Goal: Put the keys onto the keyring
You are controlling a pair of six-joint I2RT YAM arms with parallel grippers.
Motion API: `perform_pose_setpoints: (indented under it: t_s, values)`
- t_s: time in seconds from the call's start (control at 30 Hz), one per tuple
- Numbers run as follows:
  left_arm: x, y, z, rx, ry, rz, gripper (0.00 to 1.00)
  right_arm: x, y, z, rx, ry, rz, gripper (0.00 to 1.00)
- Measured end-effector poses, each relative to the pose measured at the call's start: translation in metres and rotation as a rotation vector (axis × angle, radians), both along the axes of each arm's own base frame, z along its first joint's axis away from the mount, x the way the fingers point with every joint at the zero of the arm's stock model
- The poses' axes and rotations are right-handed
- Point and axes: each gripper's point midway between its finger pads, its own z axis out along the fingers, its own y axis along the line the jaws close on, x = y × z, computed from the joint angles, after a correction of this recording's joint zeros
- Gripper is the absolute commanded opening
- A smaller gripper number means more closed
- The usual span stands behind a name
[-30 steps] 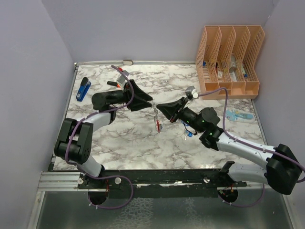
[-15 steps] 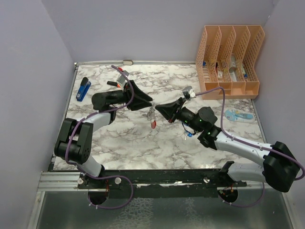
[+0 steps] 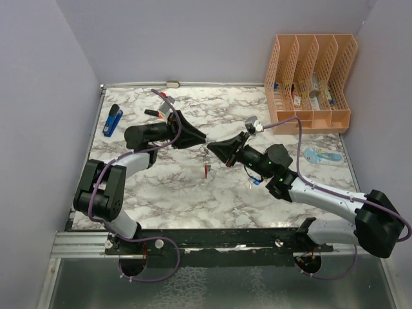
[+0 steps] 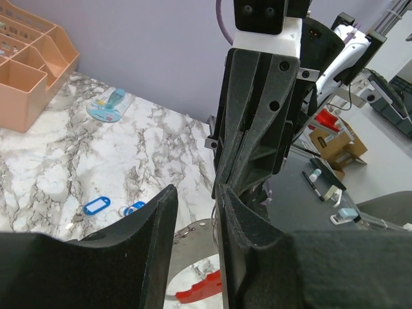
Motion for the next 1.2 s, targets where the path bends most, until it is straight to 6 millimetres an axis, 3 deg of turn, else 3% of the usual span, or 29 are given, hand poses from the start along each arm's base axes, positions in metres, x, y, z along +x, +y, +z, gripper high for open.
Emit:
perform_pose_setpoints:
  t_s: [0.47,1.2]
  values:
    - [-0.004,0.001,-0.010,0.010,0.025,-0.002,0.32,-0.001,0.001,-0.003,-0.010,0.007,0.004,0.01]
    - [-0.019,0.000,-0.001,0.018,-0.033,-0.035,0.37,-0.005,-0.003,0.009,0.011,-0.012,0.002,0.01]
